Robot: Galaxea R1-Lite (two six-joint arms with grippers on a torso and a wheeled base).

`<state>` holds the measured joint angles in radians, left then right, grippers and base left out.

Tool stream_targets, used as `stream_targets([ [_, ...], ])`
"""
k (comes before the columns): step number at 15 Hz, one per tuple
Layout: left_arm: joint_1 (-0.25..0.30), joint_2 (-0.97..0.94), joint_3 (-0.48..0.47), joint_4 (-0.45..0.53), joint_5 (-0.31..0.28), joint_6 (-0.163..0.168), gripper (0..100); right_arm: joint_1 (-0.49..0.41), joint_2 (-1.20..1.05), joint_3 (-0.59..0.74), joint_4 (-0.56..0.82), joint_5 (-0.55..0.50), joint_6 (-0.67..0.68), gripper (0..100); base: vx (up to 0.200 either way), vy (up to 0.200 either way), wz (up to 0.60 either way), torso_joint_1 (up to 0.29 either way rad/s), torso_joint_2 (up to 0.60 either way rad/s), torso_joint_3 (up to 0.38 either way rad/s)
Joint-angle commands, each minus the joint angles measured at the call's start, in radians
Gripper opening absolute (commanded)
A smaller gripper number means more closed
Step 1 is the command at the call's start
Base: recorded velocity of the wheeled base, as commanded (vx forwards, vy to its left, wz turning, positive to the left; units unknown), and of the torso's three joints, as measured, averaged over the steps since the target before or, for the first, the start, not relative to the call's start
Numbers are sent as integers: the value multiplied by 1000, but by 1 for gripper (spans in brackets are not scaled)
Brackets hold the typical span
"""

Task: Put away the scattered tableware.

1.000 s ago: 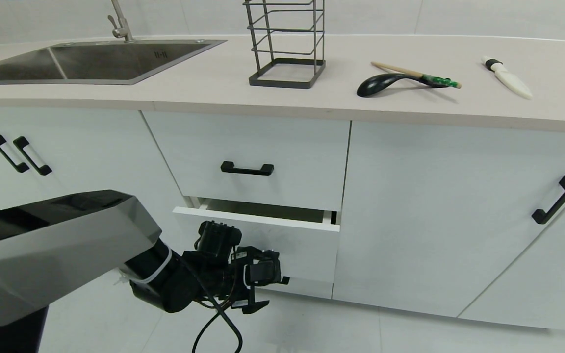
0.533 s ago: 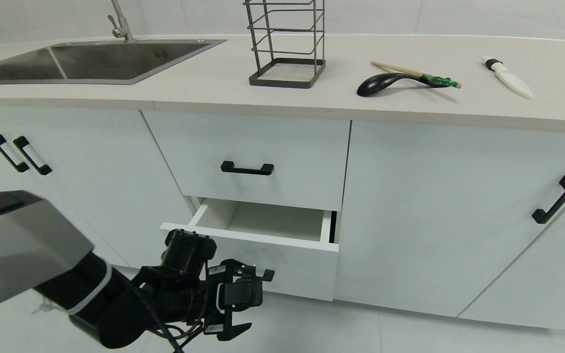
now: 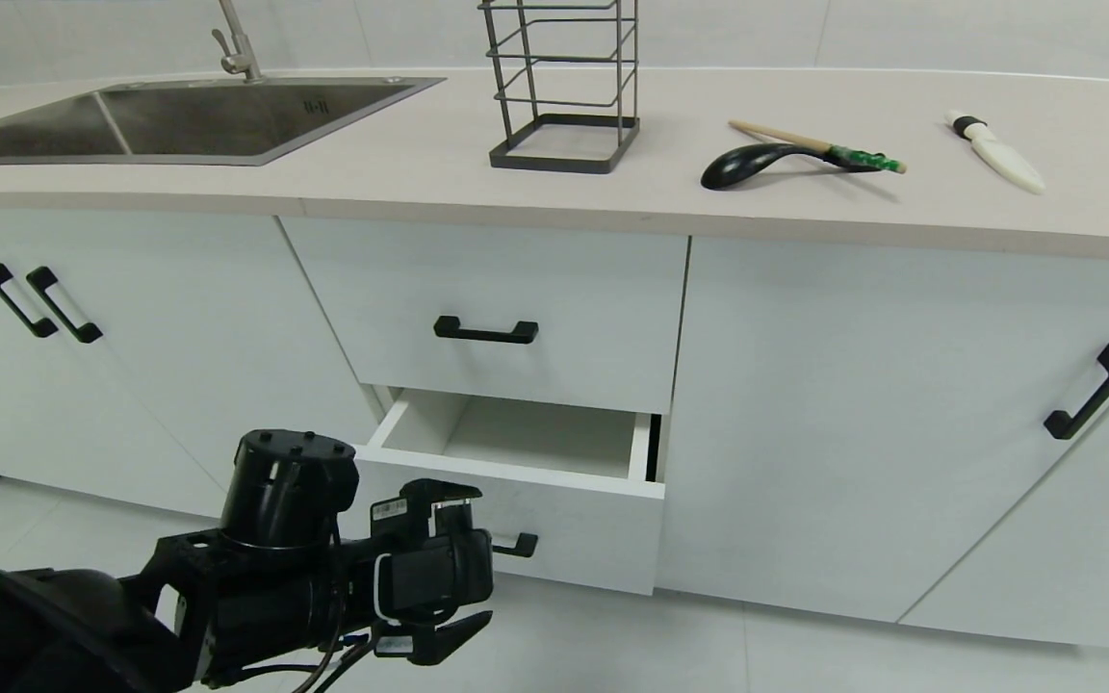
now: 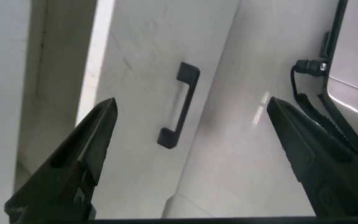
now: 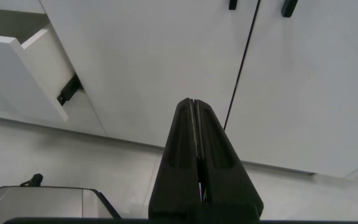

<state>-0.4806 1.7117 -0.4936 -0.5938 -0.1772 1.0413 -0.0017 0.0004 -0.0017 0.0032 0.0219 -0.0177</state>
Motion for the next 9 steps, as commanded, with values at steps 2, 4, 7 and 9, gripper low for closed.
stream_targets([
  [2, -4, -7, -22, -14, 2, -3, 100, 0, 0, 0, 0, 0, -1, 0, 0, 0, 0, 0, 0, 0],
  [4, -4, 9, -51, -18, 2, -3, 100, 0, 0, 0, 0, 1, -1, 0, 0, 0, 0, 0, 0, 0],
  [7, -4, 65, -91, -26, 2, -32, 100, 0, 0, 0, 0, 1, -1, 0, 0, 0, 0, 0, 0, 0],
  [9, -4, 111, -115, -52, 1, -37, 100, 0, 0, 0, 0, 0, -1, 0, 0, 0, 0, 0, 0, 0],
])
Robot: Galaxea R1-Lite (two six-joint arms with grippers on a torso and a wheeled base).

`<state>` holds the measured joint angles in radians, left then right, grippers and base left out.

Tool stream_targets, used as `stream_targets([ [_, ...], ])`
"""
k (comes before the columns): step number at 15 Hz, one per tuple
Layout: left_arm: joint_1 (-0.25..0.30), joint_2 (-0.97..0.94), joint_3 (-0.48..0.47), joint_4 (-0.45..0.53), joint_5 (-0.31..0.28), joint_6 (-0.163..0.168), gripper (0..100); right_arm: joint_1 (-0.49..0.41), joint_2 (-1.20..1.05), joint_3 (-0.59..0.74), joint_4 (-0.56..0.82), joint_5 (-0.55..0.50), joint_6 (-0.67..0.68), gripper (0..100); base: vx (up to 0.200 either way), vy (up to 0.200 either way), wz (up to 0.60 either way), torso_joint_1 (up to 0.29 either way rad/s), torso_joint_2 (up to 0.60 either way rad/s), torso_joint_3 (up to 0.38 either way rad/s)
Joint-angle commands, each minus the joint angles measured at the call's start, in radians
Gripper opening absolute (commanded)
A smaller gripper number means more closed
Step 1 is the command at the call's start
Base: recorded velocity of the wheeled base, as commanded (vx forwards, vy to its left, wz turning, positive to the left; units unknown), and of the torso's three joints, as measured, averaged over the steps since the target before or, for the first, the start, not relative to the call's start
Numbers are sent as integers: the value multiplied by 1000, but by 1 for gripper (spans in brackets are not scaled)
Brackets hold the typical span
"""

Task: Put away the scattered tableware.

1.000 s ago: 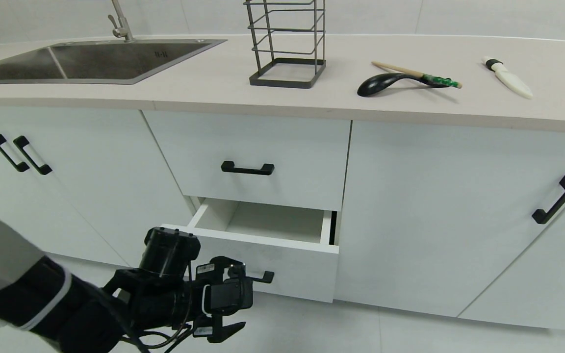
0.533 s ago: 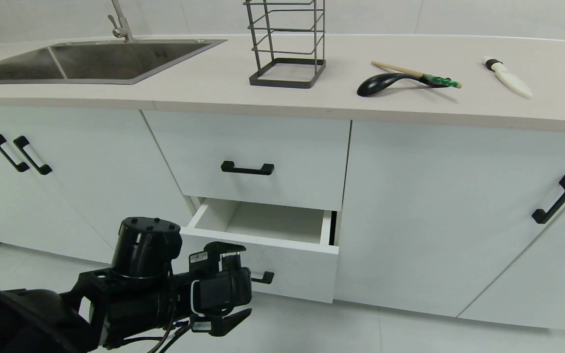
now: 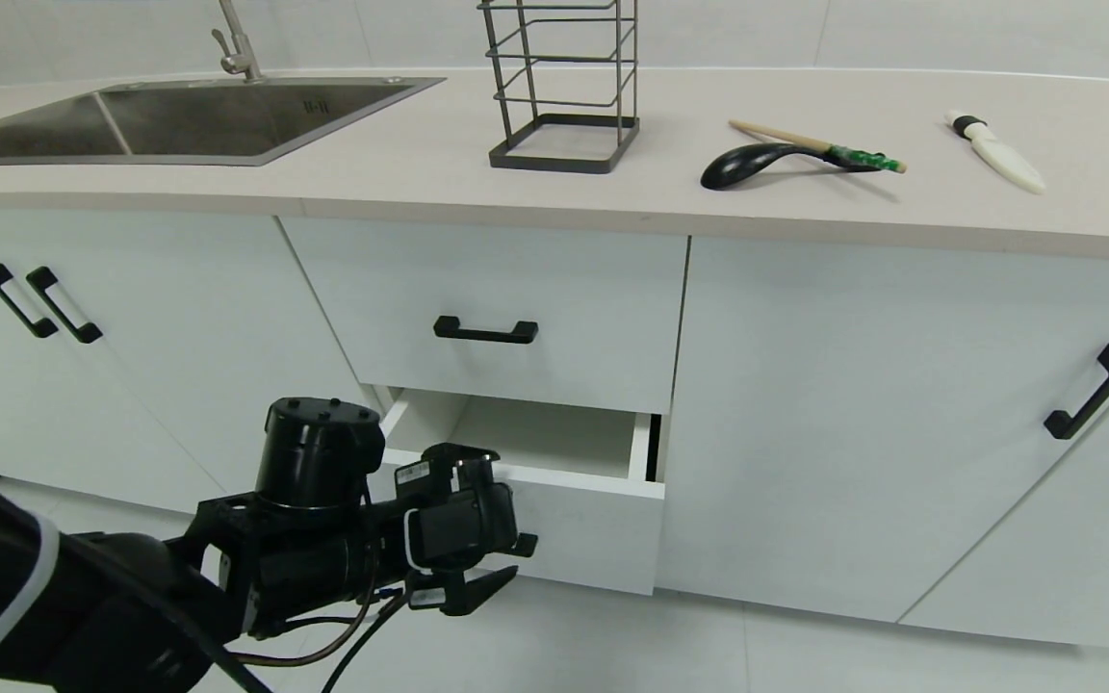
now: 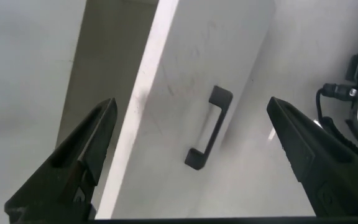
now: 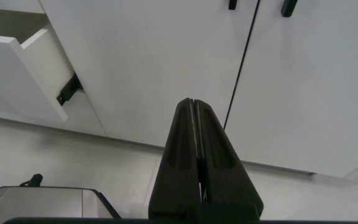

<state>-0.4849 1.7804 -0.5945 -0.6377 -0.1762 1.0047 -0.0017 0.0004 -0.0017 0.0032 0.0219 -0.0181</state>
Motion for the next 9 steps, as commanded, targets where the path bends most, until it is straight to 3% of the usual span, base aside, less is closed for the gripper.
stream_targets([
  [1, 0, 65, -28, -20, 0, -1, 100, 0, 0, 0, 0, 0, 0, 0, 0, 0, 0, 0, 0, 0],
  [9, 0, 145, -90, -30, -5, -1, 100, 0, 0, 0, 0, 1, 0, 0, 0, 0, 0, 0, 0, 0],
])
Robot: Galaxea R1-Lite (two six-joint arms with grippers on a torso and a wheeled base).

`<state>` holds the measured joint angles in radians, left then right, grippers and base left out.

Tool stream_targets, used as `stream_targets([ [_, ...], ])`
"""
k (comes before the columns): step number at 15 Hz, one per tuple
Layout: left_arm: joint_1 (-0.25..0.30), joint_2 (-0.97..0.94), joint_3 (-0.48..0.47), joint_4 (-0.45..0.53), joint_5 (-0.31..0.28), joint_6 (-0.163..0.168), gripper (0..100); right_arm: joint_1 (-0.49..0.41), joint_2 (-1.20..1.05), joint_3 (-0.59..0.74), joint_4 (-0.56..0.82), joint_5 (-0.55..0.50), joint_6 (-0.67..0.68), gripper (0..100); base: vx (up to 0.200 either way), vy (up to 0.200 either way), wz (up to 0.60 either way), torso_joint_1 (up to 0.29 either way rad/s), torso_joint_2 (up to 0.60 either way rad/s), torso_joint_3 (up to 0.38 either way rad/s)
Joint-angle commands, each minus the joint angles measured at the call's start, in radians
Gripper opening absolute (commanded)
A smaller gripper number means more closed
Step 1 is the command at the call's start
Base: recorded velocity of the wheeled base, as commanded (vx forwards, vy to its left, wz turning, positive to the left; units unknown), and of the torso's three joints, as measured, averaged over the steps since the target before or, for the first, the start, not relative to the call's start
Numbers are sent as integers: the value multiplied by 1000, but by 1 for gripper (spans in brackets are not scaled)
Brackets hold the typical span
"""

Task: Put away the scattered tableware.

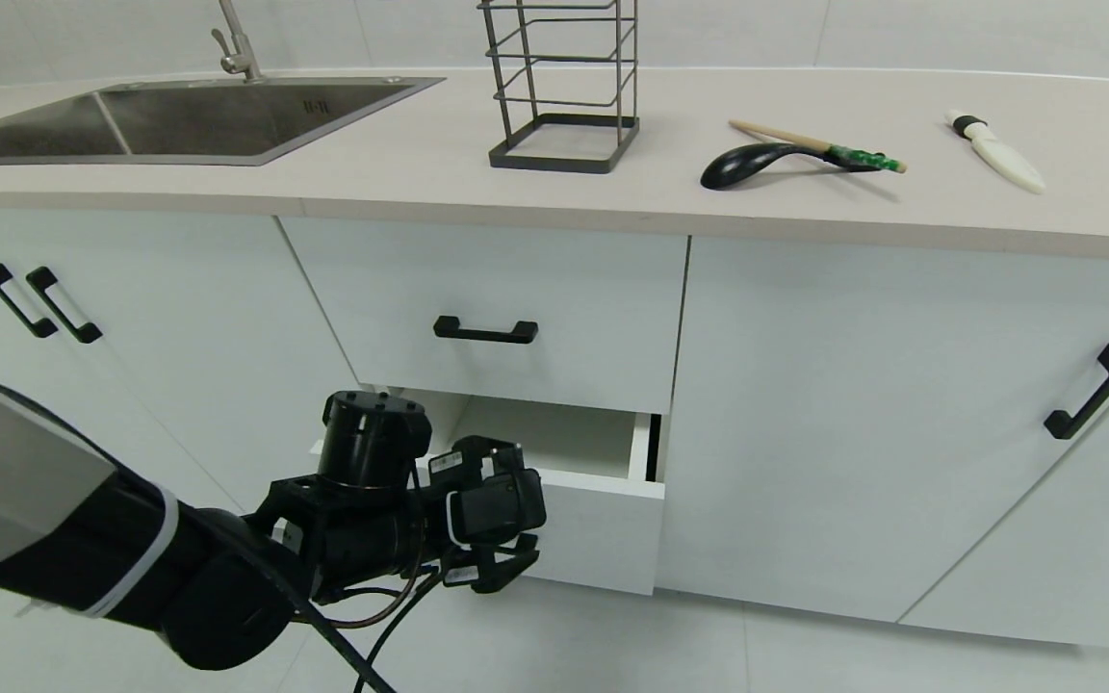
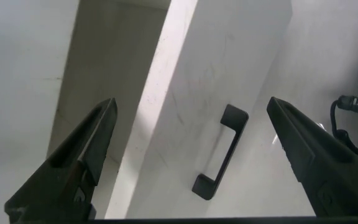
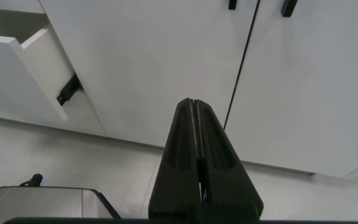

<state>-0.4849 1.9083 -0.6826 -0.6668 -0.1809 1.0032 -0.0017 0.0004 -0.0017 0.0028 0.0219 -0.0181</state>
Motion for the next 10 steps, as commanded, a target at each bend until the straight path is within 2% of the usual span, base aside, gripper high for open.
stream_targets([
  [1, 0, 21, -5, -5, 0, 0, 100, 0, 0, 0, 0, 0, 0, 0, 0, 0, 0, 0, 0, 0],
  [10, 0, 55, -6, -36, -2, -12, 100, 0, 0, 0, 0, 1, 0, 0, 0, 0, 0, 0, 0, 0],
])
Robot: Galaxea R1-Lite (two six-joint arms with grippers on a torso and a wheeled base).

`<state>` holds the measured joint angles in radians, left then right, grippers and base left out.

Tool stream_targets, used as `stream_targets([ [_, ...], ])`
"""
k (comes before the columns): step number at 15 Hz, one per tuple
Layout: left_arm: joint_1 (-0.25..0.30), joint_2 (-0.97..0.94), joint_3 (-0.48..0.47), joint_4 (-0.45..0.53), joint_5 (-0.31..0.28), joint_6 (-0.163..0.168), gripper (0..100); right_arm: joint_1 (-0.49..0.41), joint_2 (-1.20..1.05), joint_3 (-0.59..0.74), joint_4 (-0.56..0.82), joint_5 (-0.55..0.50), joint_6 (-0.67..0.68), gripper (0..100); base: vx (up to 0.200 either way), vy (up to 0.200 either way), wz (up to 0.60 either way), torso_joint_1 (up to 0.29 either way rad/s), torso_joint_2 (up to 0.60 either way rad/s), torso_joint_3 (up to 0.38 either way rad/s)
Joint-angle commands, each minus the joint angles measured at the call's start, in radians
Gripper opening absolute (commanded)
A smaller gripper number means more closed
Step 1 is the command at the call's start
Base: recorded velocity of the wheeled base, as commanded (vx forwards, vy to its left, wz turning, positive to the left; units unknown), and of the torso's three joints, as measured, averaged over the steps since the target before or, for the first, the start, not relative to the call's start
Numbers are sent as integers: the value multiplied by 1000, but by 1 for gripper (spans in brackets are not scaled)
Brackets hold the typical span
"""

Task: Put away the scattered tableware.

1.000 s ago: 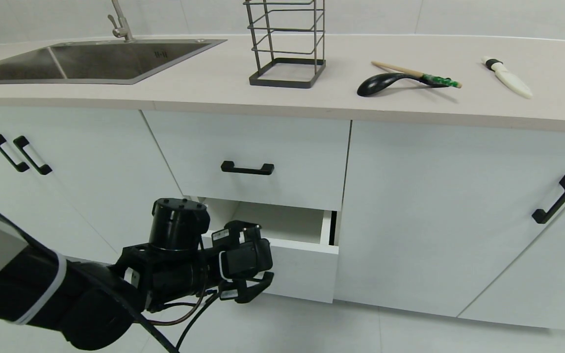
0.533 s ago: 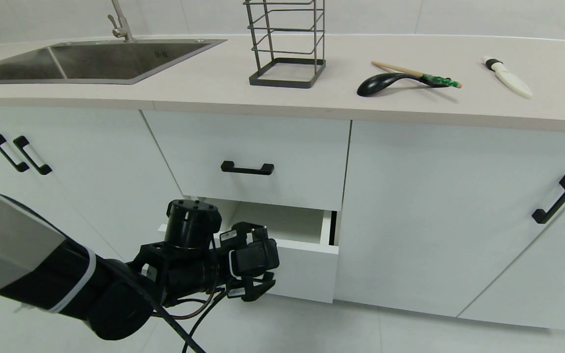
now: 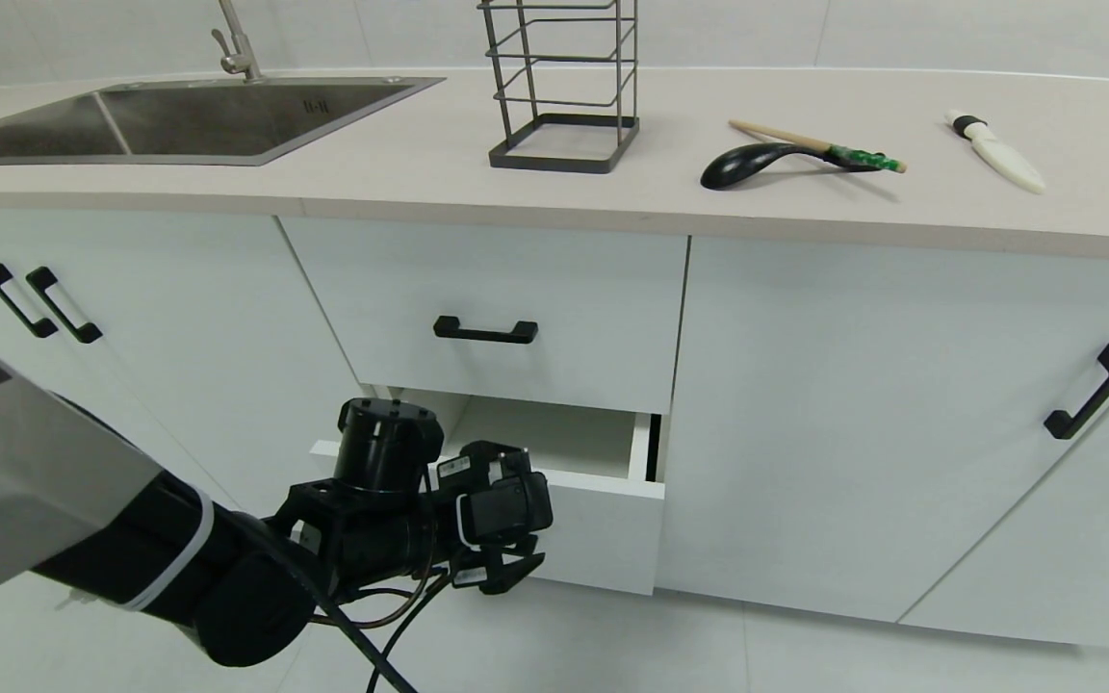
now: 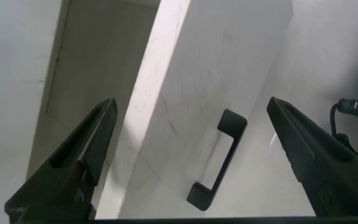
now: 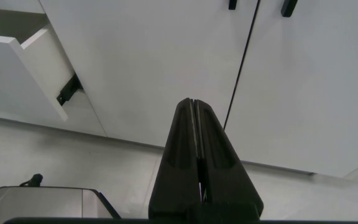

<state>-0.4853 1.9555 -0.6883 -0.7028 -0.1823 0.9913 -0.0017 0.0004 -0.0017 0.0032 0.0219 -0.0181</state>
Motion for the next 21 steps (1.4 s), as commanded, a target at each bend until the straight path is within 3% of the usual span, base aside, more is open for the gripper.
stream_targets([
  [1, 1, 9, 0, 0, 0, 0, 100, 0, 0, 0, 0, 0, 0, 0, 0, 0, 0, 0, 0, 0],
  [9, -24, 8, 19, 0, -2, 3, 100, 0, 0, 0, 0, 0, 0, 0, 0, 0, 0, 0, 0, 0],
  [11, -44, -27, 69, 0, -3, 1, 100, 0, 0, 0, 0, 0, 0, 0, 0, 0, 0, 0, 0, 0],
  [14, -113, -175, 256, 0, 3, 1, 100, 0, 0, 0, 0, 1, 0, 0, 0, 0, 0, 0, 0, 0],
  [16, -139, -254, 296, 5, 7, 1, 100, 0, 0, 0, 0, 0, 0, 0, 0, 0, 0, 0, 0, 0],
  [21, -139, -282, 306, 9, 7, -2, 100, 0, 0, 0, 0, 1, 0, 0, 0, 0, 0, 0, 0, 0],
])
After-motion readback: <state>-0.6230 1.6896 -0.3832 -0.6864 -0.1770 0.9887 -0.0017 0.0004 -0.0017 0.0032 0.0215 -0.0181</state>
